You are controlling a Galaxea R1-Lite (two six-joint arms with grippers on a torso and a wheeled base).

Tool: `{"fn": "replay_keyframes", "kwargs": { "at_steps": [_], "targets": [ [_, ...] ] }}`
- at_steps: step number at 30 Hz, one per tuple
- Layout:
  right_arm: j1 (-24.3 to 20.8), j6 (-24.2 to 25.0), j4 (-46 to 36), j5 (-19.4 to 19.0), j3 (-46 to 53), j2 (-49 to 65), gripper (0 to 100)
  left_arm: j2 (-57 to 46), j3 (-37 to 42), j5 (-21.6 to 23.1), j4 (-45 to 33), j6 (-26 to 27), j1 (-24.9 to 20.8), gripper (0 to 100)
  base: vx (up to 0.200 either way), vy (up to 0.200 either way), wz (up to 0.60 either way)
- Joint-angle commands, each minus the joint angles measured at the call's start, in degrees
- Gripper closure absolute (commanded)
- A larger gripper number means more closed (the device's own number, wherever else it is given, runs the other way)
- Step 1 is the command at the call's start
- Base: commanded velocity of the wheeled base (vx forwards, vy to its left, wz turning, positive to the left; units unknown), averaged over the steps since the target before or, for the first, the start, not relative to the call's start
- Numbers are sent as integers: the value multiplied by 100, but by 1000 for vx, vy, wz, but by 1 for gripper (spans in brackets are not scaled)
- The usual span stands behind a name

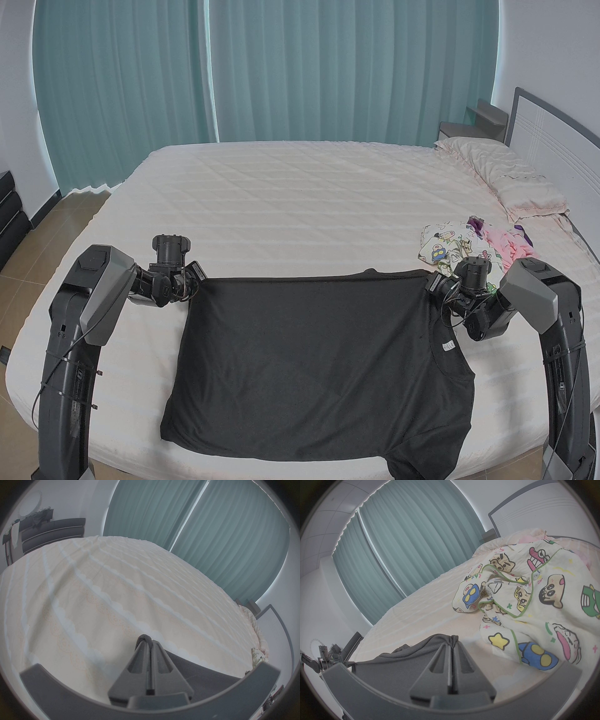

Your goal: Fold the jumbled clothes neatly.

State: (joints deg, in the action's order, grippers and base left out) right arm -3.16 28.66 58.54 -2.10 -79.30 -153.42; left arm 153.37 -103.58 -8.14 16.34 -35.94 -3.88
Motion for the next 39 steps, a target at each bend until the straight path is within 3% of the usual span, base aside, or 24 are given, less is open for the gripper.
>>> {"fn": "replay_keyframes", "kwargs": {
  "at_steps": [1,4,5,6,16,20,24,27,33,39],
  "targets": [
    [-18,-1,8,8,-24,-92,100,61,-4,-3,1,-1,-8,100,0,0,0],
    [-18,-1,0,-1,-24,-109,100,88,-4,-3,1,-10,-8,100,0,0,0],
    [-18,-1,-9,-1,-24,-118,0,97,-4,-3,1,-10,-17,100,0,0,0],
    [-18,-1,-9,-1,-24,-127,0,97,-4,6,1,-10,-17,0,0,0,0],
    [61,-1,-9,43,240,163,0,-132,154,6,-52,-45,36,0,0,0,0],
    [210,8,0,51,635,620,0,-791,778,138,-16,-80,168,0,0,0,0],
    [298,61,8,51,1373,1244,0,-1521,1745,375,45,-89,212,0,0,0,0],
    [316,298,17,78,2331,1921,0,-2294,3019,507,643,-440,221,0,0,0,0],
    [228,1256,0,122,3966,3064,0,-3129,5313,595,1741,-695,10,0,0,0,0],
    [149,1441,228,104,5267,3389,0,-3542,6544,726,2111,-1179,-69,0,0,0,0]
  ]
}}
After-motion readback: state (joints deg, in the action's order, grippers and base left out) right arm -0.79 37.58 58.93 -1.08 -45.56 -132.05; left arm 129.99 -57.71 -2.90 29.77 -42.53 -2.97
